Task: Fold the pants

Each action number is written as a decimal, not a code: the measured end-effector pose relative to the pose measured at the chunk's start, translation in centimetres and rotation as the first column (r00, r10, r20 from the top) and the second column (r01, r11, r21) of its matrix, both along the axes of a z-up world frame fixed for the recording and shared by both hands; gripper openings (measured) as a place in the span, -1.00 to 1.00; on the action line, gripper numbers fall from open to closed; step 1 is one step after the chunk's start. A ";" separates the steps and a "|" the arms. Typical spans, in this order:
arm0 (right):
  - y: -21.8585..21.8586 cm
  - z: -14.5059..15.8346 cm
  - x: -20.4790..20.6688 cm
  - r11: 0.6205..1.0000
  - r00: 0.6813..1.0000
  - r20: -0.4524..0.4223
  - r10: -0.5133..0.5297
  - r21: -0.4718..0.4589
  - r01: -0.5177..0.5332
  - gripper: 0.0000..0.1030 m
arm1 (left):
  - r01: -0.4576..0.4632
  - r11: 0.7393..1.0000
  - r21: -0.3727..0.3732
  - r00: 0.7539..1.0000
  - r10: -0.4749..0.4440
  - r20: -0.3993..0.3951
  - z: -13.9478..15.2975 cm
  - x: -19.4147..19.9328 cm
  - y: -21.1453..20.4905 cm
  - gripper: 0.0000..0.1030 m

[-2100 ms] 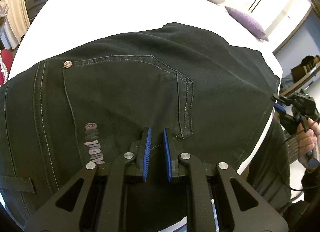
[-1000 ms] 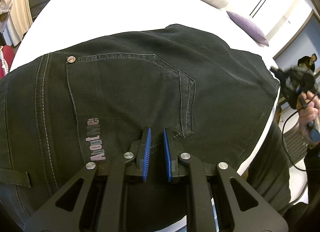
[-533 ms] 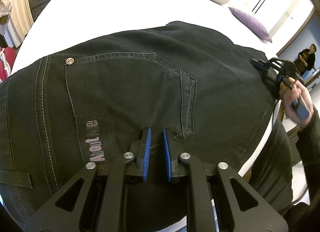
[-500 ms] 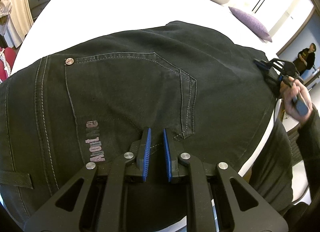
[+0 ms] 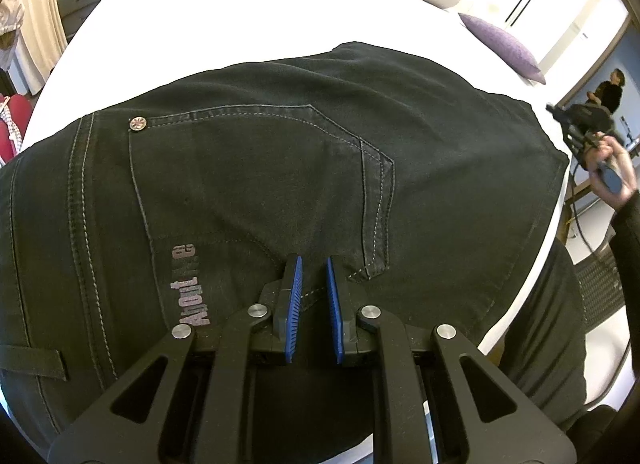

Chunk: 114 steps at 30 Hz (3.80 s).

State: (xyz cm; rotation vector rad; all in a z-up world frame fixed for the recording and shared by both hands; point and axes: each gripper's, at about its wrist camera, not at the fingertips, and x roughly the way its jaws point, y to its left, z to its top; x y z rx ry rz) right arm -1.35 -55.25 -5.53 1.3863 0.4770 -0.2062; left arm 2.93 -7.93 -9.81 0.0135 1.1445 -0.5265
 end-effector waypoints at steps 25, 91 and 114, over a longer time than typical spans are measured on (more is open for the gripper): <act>14.5 1.5 11.3 0.945 0.944 -0.171 0.283 -0.120 -0.305 0.29 | -0.031 0.999 -0.030 0.999 0.030 -0.035 0.5 0.4 1.4 -0.75; 14.8 -5.4 6.9 0.963 0.964 0.006 0.265 0.051 -0.265 -0.75 | -0.064 0.979 -0.196 0.994 0.046 -0.098 -0.9 8.6 5.1 -0.75; -0.5 -4.2 -10.0 0.996 0.991 -0.104 -0.089 -0.018 0.088 0.32 | -0.030 0.976 -0.216 0.999 0.022 -0.041 1.9 4.1 -2.8 -0.75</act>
